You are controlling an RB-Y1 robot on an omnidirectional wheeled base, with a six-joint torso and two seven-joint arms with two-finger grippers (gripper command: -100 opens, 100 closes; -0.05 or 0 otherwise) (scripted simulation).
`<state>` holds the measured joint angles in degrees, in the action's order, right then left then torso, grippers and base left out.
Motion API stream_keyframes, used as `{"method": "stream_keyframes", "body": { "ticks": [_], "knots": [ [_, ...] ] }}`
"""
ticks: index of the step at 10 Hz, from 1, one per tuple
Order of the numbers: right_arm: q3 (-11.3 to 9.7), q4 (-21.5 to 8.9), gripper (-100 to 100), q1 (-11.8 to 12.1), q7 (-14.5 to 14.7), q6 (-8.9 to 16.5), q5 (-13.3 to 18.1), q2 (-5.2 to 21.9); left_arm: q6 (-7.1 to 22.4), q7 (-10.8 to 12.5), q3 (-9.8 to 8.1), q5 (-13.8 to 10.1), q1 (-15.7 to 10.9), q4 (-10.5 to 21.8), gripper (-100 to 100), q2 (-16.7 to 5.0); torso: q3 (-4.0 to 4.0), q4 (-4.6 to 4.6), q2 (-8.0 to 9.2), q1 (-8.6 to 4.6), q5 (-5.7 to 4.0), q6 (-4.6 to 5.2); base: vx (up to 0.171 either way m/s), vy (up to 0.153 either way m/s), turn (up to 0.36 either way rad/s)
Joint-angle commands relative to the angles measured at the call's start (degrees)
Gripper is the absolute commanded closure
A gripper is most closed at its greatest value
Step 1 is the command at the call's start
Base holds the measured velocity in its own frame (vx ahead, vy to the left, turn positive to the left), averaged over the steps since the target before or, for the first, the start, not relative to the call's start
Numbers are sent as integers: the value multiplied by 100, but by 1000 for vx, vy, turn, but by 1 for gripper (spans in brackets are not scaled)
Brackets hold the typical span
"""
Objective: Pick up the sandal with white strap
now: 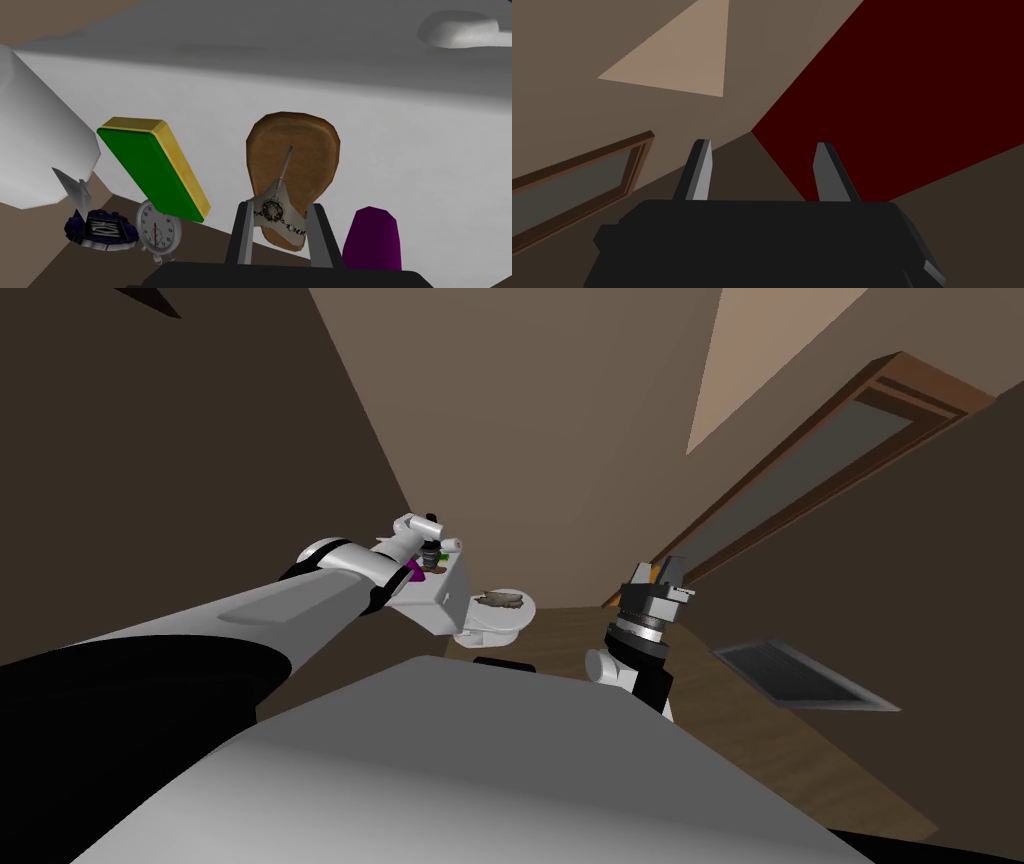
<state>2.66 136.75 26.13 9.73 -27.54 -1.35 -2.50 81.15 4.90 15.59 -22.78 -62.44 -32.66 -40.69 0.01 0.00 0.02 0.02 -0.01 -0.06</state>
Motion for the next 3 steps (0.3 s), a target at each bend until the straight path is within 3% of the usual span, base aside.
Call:
{"method": "stream_keyframes", "body": {
  "ticks": [1, 2, 3],
  "knots": [
    [0, 0, 0, 0, 0, 0, 0, 0, 94, 68, 25, -17, 42, -164, 100, 6, 0, 0, 0, 0, 0, 0, -3, 18, 17],
    [0, 0, 0, 0, 0, 0, 0, 0, 51, 42, 19, -11, 19, -94, 100, 8, 0, 0, 1, 2, 1, -2, -1, 6, -2],
    [0, 0, 0, 0, 0, 0, 0, 0, 63, 50, 20, -13, 23, -107, 0, 8, 0, -1, 0, 1, 1, -2, 0, 0, 0]
  ]
}}
